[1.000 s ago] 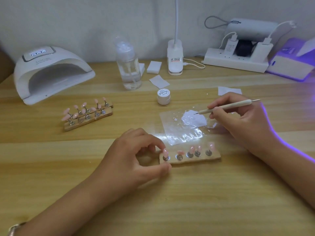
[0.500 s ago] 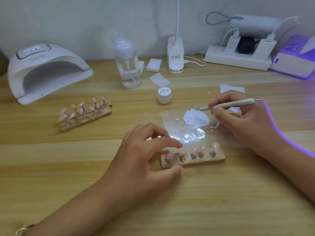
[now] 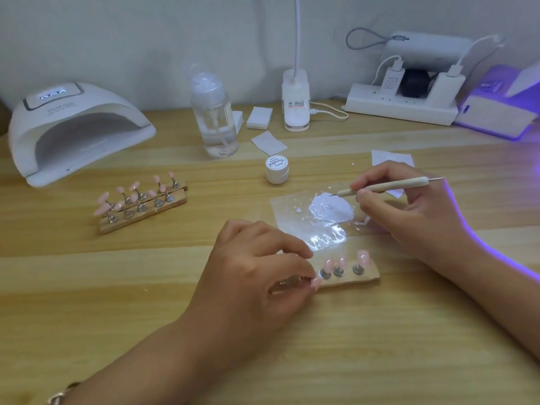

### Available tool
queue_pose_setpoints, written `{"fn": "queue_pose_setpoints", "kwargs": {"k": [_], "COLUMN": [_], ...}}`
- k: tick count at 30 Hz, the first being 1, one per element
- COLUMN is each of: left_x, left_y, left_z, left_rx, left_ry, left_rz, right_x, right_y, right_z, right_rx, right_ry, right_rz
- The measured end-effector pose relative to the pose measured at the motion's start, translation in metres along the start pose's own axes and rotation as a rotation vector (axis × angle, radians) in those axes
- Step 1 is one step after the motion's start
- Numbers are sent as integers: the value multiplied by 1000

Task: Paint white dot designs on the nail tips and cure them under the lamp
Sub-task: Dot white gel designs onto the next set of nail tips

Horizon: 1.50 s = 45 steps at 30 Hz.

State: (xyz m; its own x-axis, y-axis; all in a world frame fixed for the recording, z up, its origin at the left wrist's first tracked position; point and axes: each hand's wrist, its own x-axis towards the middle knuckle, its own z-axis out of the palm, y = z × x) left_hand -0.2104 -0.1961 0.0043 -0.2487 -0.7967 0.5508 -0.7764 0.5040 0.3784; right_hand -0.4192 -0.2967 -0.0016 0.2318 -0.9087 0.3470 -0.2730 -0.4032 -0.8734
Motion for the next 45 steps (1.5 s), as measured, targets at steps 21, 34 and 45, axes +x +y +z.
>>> {"fn": "queue_pose_setpoints", "kwargs": {"k": [21,34,45], "left_x": [9,5,6], "left_y": [-5,-6,-2], "left_z": [0,2,4], "left_rx": [-908,-1020,-1140], "left_ry": [154,114,131], "left_rz": [-517,-498,-392], "right_x": [-4,-21,-18], "right_y": [-48,-73,-69], "right_z": [4,44,56], "right_rx": [392,295,322], "right_ry": [95,141,106], "right_rz": [-106,-184,-219]}}
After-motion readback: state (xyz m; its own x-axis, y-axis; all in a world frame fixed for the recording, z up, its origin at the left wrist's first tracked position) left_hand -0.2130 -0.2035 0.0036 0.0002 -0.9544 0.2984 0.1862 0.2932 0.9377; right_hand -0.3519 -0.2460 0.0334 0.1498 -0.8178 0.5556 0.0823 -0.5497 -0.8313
